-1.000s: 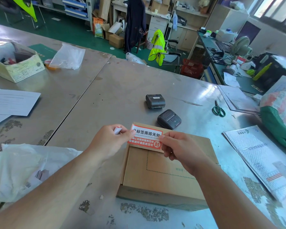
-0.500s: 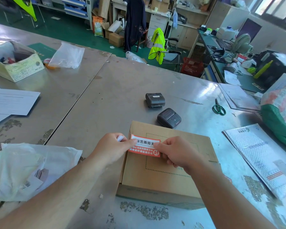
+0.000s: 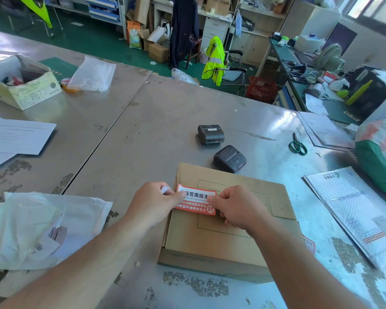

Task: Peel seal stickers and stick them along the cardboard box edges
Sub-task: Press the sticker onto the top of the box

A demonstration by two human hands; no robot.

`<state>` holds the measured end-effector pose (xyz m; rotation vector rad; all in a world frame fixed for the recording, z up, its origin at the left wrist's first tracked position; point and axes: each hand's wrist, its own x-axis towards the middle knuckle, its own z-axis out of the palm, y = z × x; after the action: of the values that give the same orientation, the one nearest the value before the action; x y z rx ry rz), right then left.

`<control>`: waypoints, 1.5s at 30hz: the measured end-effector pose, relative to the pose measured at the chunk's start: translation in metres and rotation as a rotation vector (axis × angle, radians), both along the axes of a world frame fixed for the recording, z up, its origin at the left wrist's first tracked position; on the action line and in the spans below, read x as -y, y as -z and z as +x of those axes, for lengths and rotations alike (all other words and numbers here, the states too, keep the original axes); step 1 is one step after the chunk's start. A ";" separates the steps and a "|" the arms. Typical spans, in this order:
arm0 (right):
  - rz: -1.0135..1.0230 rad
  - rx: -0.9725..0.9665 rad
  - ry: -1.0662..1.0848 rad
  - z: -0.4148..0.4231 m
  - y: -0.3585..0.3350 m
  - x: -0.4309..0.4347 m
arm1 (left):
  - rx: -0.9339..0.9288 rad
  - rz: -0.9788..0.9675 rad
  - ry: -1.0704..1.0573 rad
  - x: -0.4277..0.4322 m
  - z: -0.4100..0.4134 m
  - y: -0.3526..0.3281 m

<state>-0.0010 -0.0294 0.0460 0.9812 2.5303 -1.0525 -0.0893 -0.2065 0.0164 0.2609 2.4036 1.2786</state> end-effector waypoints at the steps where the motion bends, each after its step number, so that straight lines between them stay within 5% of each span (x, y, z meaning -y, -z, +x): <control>1: 0.002 0.003 0.004 0.000 0.001 -0.001 | 0.000 -0.001 0.003 -0.001 0.000 0.000; 45: 0.139 0.035 -0.017 0.002 0.001 0.007 | -0.188 -0.189 0.001 -0.004 0.002 0.007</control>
<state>0.0011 -0.0364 0.0448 1.0023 2.6067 -0.8571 -0.0872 -0.2021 0.0094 0.3401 2.6615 1.0584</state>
